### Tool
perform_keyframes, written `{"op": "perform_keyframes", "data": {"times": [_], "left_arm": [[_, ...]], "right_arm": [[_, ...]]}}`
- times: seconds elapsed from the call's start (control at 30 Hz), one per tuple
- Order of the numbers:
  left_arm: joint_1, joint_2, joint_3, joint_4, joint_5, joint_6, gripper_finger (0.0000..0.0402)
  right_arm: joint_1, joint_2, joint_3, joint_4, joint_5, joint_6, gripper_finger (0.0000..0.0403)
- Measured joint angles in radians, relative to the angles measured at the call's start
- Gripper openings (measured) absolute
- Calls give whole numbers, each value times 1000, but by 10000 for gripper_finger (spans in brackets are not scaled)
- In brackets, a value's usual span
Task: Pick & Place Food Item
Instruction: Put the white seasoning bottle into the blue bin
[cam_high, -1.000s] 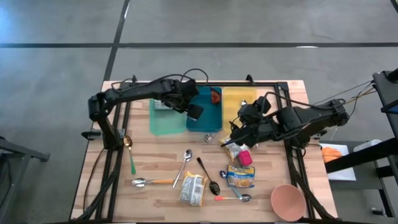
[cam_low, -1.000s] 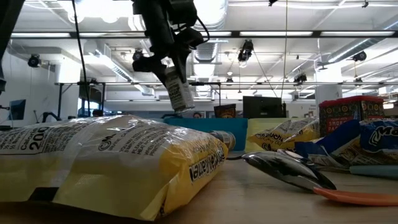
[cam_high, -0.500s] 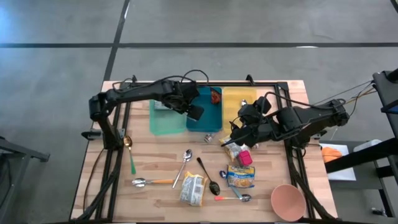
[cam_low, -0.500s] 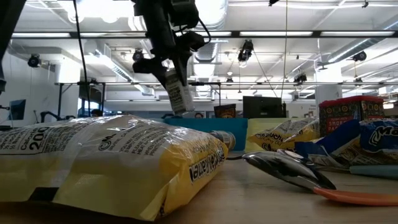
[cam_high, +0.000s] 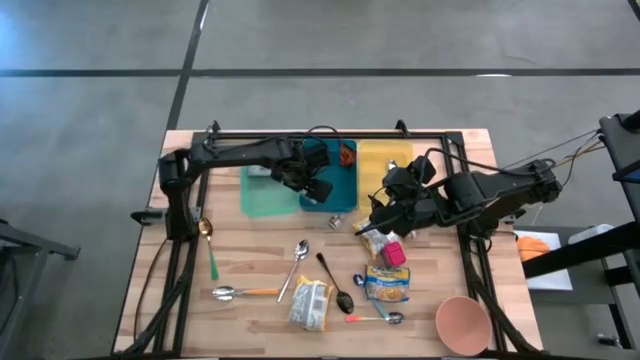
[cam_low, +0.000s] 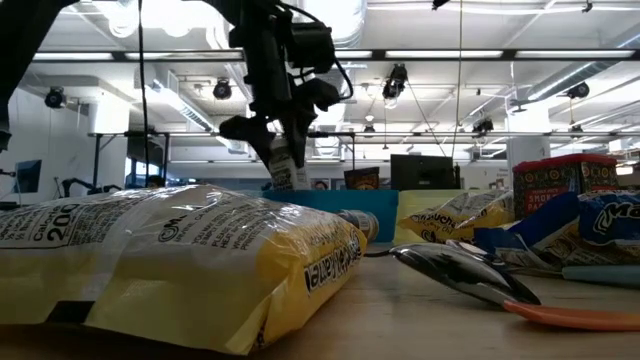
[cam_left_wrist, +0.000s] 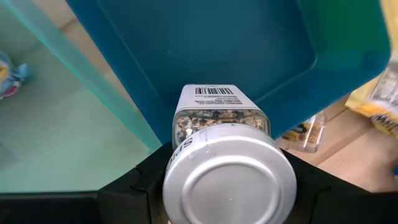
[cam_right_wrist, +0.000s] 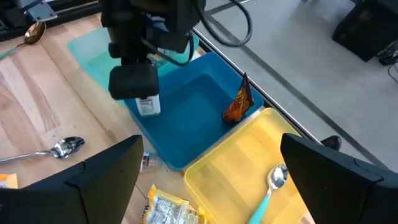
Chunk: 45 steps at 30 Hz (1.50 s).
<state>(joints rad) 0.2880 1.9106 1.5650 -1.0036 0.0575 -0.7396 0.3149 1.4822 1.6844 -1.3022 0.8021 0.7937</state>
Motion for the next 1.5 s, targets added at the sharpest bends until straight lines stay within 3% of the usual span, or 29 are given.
{"op": "perform_keyframes", "data": {"times": [1.5], "left_arm": [[-32,24,-3,-77,-18,-43,200]], "right_arm": [[2,8,-4,0,-29,12,379]]}}
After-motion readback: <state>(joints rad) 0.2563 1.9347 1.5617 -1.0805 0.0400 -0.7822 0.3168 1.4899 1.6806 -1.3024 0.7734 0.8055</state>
